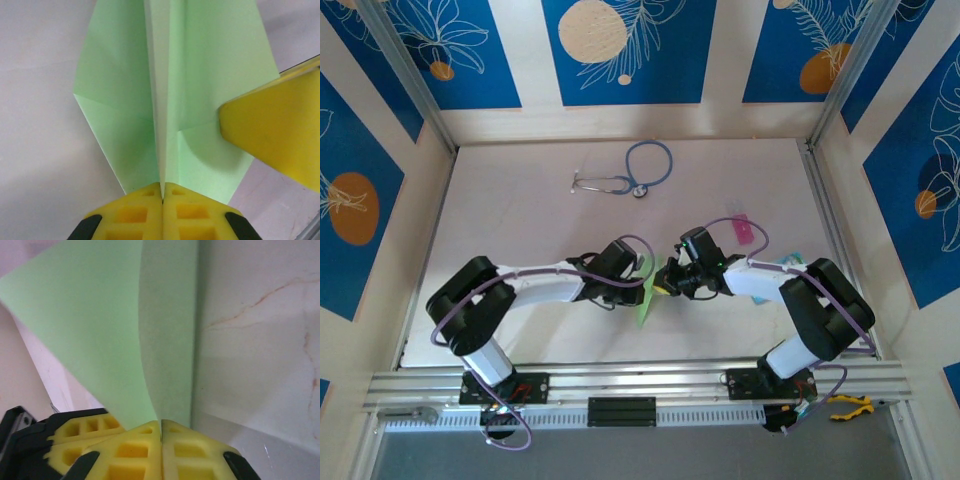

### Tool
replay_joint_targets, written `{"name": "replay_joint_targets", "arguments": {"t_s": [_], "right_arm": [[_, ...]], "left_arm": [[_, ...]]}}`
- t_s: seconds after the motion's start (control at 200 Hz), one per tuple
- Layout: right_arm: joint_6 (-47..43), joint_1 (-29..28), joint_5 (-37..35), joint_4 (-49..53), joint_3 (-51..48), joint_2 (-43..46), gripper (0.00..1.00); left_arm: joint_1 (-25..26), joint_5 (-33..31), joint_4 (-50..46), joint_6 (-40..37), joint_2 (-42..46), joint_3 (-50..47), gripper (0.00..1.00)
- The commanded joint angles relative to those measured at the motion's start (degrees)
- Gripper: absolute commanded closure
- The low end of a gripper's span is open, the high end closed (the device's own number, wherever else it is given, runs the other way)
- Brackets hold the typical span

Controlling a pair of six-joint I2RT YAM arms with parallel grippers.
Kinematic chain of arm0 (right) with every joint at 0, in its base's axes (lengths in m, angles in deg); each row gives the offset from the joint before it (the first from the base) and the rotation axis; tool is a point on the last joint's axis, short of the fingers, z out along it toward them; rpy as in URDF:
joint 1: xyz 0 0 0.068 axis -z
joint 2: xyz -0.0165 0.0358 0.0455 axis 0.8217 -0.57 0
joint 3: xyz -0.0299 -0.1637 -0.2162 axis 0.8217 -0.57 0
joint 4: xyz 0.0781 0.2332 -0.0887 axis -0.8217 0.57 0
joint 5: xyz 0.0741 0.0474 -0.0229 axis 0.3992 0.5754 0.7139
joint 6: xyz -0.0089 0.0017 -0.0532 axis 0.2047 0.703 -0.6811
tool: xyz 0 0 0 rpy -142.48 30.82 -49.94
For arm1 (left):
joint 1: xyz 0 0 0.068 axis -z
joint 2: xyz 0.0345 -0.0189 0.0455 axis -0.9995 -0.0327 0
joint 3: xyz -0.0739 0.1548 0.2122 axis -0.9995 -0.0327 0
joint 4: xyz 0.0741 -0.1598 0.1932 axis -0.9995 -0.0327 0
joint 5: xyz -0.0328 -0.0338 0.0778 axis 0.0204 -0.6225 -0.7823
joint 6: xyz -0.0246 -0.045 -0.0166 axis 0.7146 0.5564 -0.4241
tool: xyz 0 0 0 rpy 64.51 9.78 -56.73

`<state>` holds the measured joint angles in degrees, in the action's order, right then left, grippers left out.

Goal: Fold a paper plane with a square sheet of paper (pick it up from the middle)
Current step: Move a paper plane to the center of the table.

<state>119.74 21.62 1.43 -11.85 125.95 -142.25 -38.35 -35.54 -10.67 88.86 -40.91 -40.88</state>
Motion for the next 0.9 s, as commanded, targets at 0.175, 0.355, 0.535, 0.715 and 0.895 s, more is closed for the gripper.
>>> {"name": "replay_joint_targets", "arguments": {"t_s": [0.175, 0.355, 0.535, 0.715, 0.895], "right_arm": [[-2.3, 0.5, -2.7, 4.9, 0.1, 4.6, 0.77], [-2.5, 0.7, -3.3, 4.6, -1.3, 6.5, 0.72], [-2.1, 0.9, -3.1, 4.2, -2.1, 6.8, 0.72], [-1.4, 1.3, -2.6, 3.4, -2.1, 5.5, 0.72], [-1.3, 1.3, -1.5, 2.5, -2.0, 4.3, 0.72]], "left_arm": [[0.5, -15.0, -17.3, -1.2, 3.3, 7.2, 0.95], [0.5, -18.1, -21.1, -1.4, 1.9, 9.1, 0.94], [0.5, -18.1, -22.7, -1.2, -0.4, 10.7, 0.93], [0.6, -15.6, -22.5, -1.7, -2.9, 11.8, 0.91], [0.7, -15.6, -22.9, -1.9, -4.0, 12.6, 0.88]]}}
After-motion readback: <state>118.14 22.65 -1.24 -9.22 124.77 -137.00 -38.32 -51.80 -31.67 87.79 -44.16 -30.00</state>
